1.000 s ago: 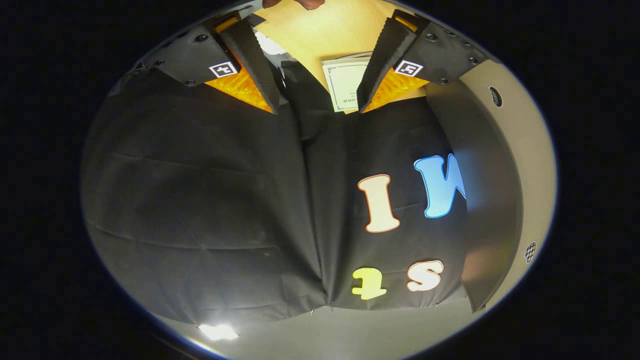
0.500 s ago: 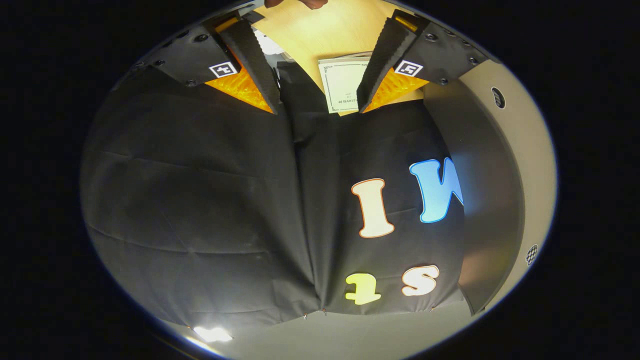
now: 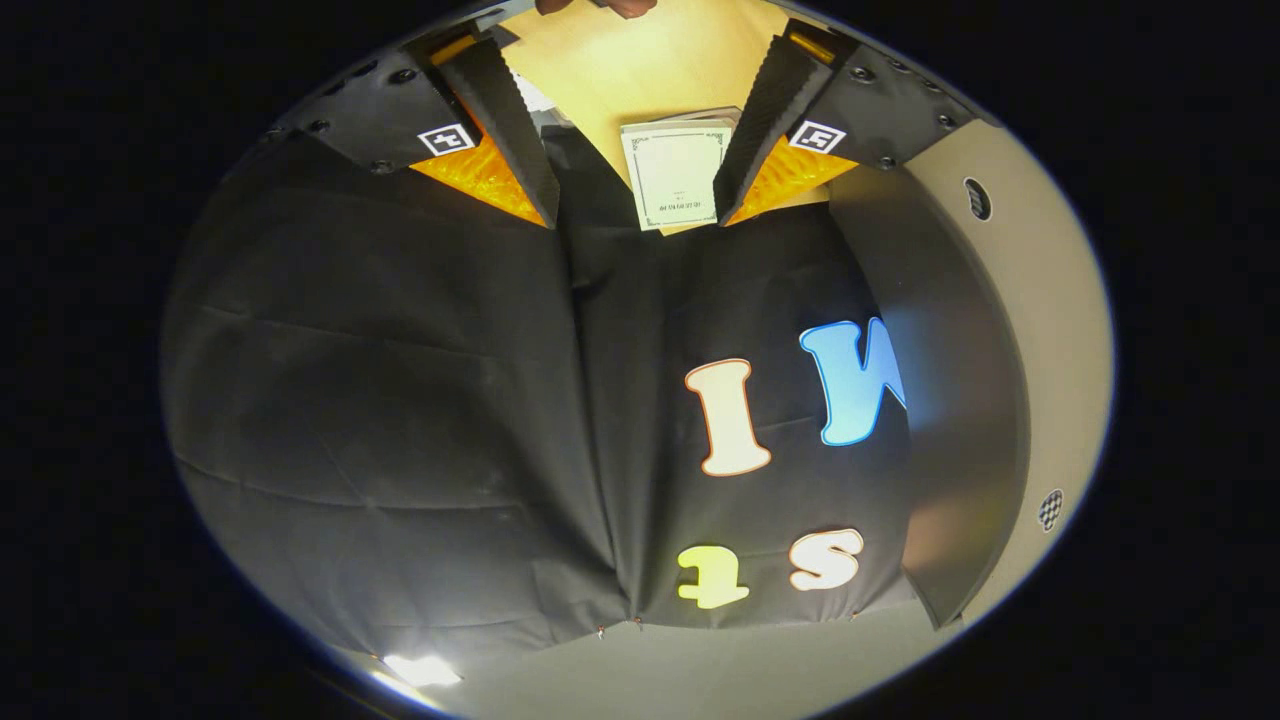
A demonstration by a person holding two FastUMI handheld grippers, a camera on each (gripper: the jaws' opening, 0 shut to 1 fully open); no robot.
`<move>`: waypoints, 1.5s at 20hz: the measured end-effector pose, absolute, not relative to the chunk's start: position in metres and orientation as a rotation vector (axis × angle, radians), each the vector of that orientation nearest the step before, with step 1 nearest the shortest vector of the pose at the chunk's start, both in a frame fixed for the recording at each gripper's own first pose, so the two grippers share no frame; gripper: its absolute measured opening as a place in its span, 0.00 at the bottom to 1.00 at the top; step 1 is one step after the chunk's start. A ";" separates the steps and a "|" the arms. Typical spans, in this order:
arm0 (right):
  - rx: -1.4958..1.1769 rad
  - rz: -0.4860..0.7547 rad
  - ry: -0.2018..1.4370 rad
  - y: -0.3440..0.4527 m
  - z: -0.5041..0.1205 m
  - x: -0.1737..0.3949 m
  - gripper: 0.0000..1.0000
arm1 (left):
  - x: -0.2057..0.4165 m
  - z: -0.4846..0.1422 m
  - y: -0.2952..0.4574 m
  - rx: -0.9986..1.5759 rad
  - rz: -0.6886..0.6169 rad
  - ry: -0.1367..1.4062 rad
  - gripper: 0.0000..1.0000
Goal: Open the cabinet door with the right hand, grasp the bottle in the cabinet with the left hand and place it on the coaster, then close the cabinet door with the right hand.
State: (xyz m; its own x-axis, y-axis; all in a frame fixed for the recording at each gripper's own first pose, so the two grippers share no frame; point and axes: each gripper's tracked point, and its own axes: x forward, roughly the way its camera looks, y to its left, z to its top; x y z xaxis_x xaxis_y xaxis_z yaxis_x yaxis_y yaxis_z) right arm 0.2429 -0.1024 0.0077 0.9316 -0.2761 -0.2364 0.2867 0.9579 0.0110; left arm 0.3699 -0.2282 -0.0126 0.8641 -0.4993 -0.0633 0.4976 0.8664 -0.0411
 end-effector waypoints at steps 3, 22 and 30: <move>0.025 -0.306 0.204 -0.096 0.015 0.224 0.98 | 0.338 0.010 -0.216 0.032 -0.550 0.039 0.71; 0.191 -0.213 0.044 -0.039 0.061 0.111 0.96 | 0.168 -0.074 0.037 0.102 -0.279 -0.022 0.70; 0.189 -0.247 -0.040 -0.046 0.065 0.089 0.98 | 0.139 -0.219 0.105 0.102 -0.103 0.094 0.71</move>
